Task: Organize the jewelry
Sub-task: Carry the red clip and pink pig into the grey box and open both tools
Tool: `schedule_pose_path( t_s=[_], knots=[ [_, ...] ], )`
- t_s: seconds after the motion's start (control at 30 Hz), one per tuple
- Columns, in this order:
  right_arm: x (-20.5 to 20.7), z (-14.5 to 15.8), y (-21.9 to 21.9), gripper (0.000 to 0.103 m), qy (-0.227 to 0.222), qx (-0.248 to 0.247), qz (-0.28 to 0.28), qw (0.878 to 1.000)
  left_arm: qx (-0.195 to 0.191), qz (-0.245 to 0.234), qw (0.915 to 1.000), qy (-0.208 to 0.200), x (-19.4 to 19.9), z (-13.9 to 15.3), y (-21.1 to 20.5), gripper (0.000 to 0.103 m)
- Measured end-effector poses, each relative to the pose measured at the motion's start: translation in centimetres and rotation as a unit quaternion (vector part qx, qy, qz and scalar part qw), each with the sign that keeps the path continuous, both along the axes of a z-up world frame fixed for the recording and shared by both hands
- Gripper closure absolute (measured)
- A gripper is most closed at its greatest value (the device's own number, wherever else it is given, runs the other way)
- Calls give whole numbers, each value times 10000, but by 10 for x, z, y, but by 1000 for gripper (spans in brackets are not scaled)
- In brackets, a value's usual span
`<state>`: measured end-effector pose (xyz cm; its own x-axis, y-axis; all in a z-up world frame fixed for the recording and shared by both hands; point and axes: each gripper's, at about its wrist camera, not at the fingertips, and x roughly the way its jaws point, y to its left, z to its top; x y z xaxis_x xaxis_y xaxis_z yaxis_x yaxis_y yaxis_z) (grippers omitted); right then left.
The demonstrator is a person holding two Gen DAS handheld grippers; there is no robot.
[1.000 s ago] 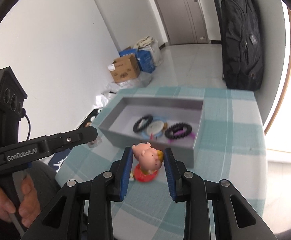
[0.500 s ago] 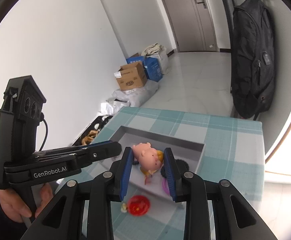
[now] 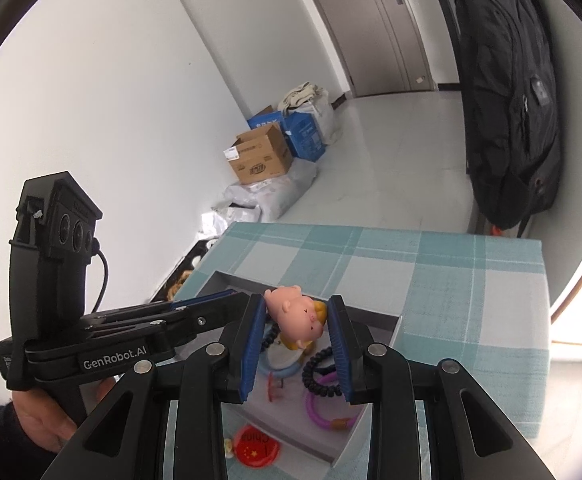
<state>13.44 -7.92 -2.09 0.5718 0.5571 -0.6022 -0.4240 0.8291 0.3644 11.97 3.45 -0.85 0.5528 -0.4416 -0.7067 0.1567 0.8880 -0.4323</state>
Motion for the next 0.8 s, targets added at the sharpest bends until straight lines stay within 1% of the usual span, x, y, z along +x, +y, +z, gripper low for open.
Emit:
schedule_pose_path(
  t_s=[0.13,0.27,0.47,0.53,0.63,0.67,0.7,0.73,0.77,0.8],
  knots=[
    [2,-3,2,73,35,12,40,10000,-106,-45,9999,78,4,-3,0,91],
    [4,-4,4,73,60,5,50,10000,-127,-52,9998,118,7,-5,1,91],
    [2,-5,3,73,87,17,12,10000,-326,-61,9991,255,9,-11,3,91],
    [0,-4,3,75,20,37,62,10000,-236,4,9996,172,8,-10,4,91],
    [-3,-2,4,74,-54,6,83,10000,-348,-24,9994,85,7,-7,5,89],
    [-3,-2,4,73,-63,-19,61,10000,-344,-32,9994,88,7,-6,4,87],
    [-4,-1,4,73,-79,-37,27,10000,-288,-47,9995,115,8,-6,3,74],
    [-5,0,1,73,-111,-6,-16,9999,-247,-79,9996,140,8,-6,3,56],
    [-6,1,-1,71,-130,8,-52,9999,-236,-87,9996,147,8,-7,3,49],
    [-8,3,-4,67,-180,-2,-122,9998,-245,-65,9996,130,7,-6,3,45]
  ],
)
